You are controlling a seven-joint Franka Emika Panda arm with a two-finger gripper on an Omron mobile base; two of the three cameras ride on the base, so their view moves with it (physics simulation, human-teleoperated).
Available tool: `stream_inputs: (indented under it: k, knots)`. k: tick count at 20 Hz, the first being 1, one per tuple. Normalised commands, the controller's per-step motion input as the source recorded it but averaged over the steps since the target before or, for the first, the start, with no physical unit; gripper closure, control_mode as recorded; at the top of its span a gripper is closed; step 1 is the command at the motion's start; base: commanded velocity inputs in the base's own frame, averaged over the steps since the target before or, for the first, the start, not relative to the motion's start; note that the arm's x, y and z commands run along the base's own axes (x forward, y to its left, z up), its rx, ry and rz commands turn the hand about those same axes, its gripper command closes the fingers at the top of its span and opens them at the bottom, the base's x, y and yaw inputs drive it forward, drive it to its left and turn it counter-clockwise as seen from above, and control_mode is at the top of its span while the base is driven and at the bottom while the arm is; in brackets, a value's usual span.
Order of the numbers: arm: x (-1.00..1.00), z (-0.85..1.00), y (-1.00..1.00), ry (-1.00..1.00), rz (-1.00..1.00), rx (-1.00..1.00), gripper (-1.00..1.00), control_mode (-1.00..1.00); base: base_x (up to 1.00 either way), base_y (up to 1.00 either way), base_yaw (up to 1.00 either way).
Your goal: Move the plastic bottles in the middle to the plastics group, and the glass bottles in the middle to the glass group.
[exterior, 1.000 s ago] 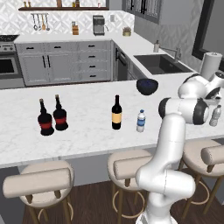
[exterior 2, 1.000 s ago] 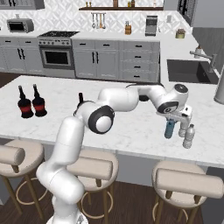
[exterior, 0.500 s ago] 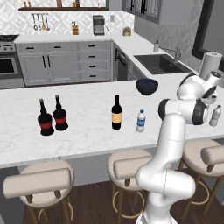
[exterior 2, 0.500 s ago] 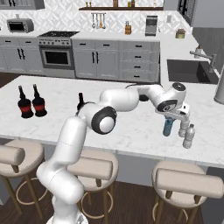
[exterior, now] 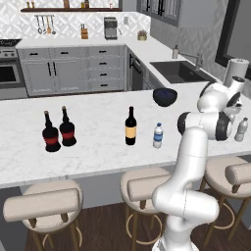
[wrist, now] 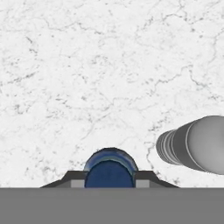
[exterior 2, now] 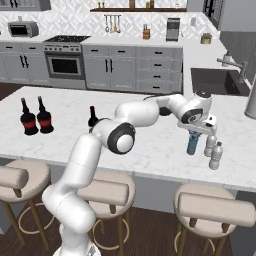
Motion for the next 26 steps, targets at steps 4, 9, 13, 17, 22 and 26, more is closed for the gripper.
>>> stream_inputs:
  k: [4, 9, 13, 17, 22, 26]
  knots:
    - [0.0, 0.0, 0.03, 0.0, 0.0, -0.01, 1.0, -1.0, 0.0, 0.0, 0.0]
    - [0.0, 0.0, 0.0, 0.0, 0.0, 0.0, -1.0, -1.0, 0.0, 0.0, 0.0]
    - [0.0, 0.01, 0.0, 0.0, 0.0, 0.0, -1.0, -1.0, 0.0, 0.0, 0.0]
    - [0.0, 0.18, 0.0, 0.0, 0.0, 0.0, -1.0, -1.0, 0.0, 0.0, 0.0]
    - [-0.03, 0.51, 0.15, -0.01, 0.0, 0.0, -1.0, -1.0, 0.0, 0.0, 0.0]
    - [-0.54, 0.27, 0.62, -0.05, 0.05, -0.02, -1.0, -1.0, 0.0, 0.0, 0.0]
